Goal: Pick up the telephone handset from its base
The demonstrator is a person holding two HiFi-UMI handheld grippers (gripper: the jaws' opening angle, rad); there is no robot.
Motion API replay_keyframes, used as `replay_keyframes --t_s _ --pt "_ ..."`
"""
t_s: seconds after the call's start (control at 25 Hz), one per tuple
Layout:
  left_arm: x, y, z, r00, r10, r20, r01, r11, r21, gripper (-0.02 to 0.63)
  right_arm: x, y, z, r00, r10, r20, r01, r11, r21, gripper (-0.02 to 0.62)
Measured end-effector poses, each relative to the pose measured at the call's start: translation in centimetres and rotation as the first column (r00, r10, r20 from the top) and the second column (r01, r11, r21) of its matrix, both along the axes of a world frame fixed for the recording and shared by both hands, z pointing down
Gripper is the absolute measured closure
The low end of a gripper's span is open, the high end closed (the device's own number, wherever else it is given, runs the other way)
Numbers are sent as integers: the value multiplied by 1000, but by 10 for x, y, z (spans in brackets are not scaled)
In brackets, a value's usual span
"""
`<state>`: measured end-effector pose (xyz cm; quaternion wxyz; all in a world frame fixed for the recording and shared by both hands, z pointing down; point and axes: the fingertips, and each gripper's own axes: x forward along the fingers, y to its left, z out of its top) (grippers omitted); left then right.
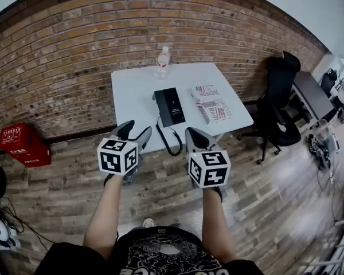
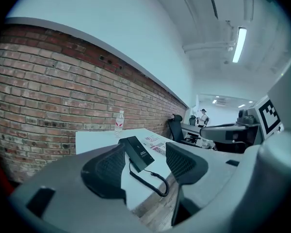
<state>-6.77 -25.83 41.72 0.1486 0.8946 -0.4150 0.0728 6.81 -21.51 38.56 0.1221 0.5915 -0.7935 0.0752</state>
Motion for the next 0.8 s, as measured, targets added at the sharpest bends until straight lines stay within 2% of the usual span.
replay_keyframes --t_s 0.2,0.48,0.64,0.8 --pt "4 -14 4 998 47 -45 -48 999 -25 360 -2 -14 1 1000 12 6 -12 1000 5 595" --pt "18 -41 23 986 101 -131 -115 988 -106 360 -1 -33 8 1000 15 1 -15 1000 -4 595" --pt "30 -61 36 968 109 -225 -151 973 -177 360 10 -46 9 1000 20 -12 -20 1000 -8 595" --pt "45 -78 50 940 116 -320 -202 946 -252 360 20 -65 12 1000 14 -10 -14 1000 -13 595"
